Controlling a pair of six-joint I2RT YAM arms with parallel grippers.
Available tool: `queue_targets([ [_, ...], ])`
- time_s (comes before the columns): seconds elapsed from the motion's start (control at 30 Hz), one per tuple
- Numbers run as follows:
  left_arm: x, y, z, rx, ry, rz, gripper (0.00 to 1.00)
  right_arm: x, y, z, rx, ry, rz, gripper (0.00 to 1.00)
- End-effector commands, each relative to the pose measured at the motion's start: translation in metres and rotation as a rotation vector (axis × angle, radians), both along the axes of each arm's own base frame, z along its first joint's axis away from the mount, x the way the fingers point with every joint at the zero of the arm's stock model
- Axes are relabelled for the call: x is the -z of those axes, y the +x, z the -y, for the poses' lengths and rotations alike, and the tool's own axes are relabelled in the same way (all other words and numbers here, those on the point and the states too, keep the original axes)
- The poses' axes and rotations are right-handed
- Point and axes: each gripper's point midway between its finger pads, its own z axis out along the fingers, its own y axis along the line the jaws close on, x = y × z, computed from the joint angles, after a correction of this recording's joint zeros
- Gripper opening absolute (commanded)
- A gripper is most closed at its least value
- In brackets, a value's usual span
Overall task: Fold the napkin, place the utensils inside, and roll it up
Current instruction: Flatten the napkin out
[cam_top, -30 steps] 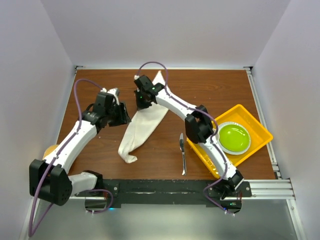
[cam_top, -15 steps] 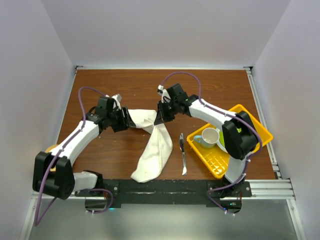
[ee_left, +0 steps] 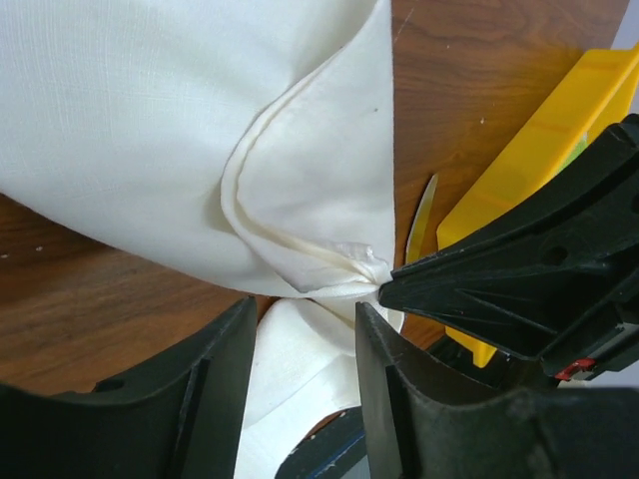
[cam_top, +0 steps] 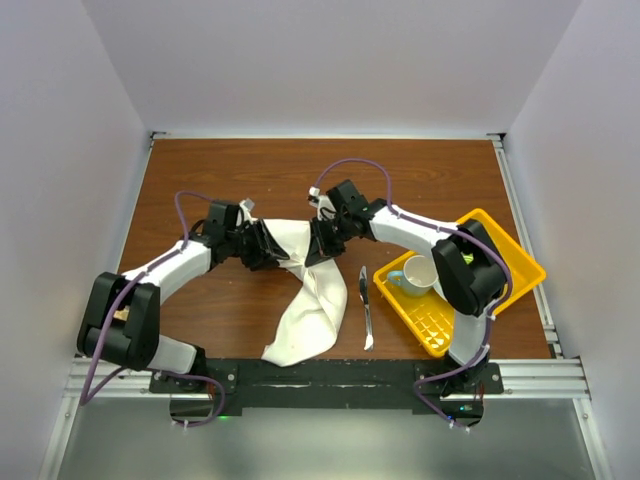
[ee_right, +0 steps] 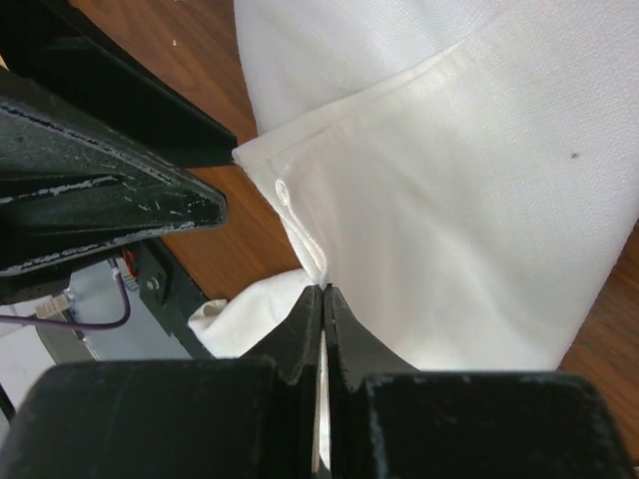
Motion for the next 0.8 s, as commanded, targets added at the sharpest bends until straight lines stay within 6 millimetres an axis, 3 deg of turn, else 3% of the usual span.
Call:
queue_targets([
  [0.0, -0.002, 0.0, 0.008, -0.069, -0.072, -0.064, 0.45, -0.012, 0.005, -0.008, -0.021, 0.035, 0.015, 0.0],
  [0.53, 0.014, 0.014, 0.005, -0.158, -0.06, -0.1, 0.44, -0.014, 0.004, -0.009, -0.049, 0.033, 0.018, 0.0],
  [0.77, -0.011, 0.014, 0.002, -0.174, -0.058, -0.052, 0.43, -0.012, 0.002, -0.005, -0.057, 0.022, 0.018, 0.0],
])
